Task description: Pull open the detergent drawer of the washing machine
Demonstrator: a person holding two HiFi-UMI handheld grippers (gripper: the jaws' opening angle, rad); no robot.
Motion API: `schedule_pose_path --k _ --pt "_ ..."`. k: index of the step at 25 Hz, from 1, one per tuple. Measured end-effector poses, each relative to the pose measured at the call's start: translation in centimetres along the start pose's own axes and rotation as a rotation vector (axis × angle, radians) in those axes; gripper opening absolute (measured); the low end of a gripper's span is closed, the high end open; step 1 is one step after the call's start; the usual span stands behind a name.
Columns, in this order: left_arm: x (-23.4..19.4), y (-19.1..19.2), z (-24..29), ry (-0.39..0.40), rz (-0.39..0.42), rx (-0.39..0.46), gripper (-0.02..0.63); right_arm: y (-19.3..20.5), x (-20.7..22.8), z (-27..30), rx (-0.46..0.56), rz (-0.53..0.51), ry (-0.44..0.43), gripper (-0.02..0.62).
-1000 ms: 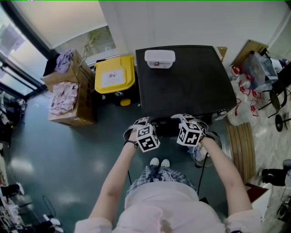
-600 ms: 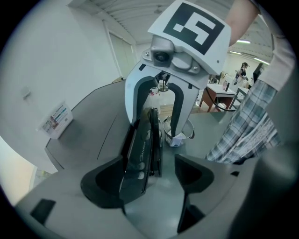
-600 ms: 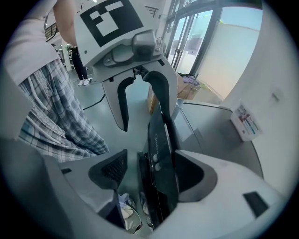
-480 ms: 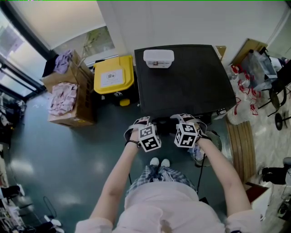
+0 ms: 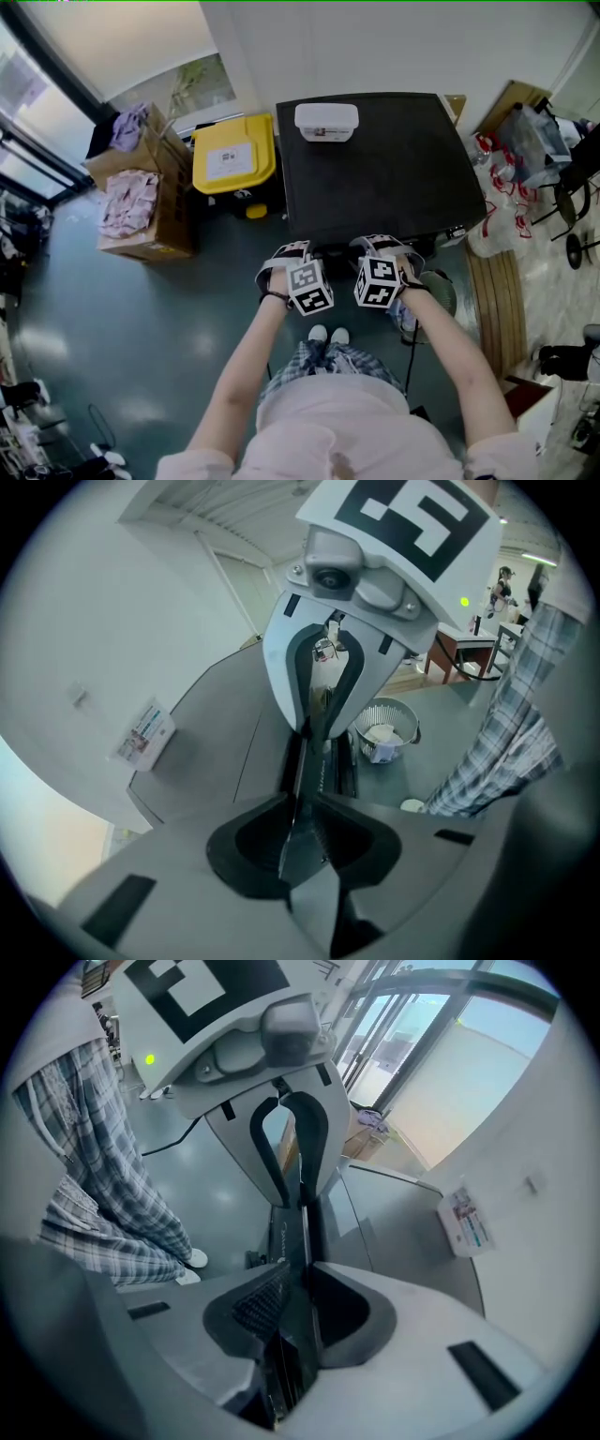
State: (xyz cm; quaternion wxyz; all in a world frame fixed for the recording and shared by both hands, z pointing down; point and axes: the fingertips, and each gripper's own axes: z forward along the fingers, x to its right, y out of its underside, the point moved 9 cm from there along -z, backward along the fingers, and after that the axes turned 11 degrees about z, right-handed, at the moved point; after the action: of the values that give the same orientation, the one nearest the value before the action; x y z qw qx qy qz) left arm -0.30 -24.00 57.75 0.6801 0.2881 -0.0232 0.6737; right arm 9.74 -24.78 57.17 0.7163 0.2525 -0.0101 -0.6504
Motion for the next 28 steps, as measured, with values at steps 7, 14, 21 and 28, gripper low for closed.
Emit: schedule_pose_path --k 7,14,21,28 --pt "0.01 -0.07 0.12 -0.026 0.059 -0.029 0.069 -0.34 -0.13 0.15 -0.026 -0.03 0.049 0.066" --pt "-0.01 -0.15 0.11 -0.016 0.093 -0.04 0.064 -0.44 -0.27 0.2 -0.03 -0.024 0.045 0.066" --pt "0.31 -0.26 -0.13 -0.007 0.093 -0.045 0.06 -0.42 -0.6 -0.06 -0.024 -0.014 0.039 0.063" --pt "0.51 -0.39 -0.2 0.008 0.094 -0.048 0.058 -0.24 -0.65 -0.22 -0.023 -0.011 0.015 0.06"
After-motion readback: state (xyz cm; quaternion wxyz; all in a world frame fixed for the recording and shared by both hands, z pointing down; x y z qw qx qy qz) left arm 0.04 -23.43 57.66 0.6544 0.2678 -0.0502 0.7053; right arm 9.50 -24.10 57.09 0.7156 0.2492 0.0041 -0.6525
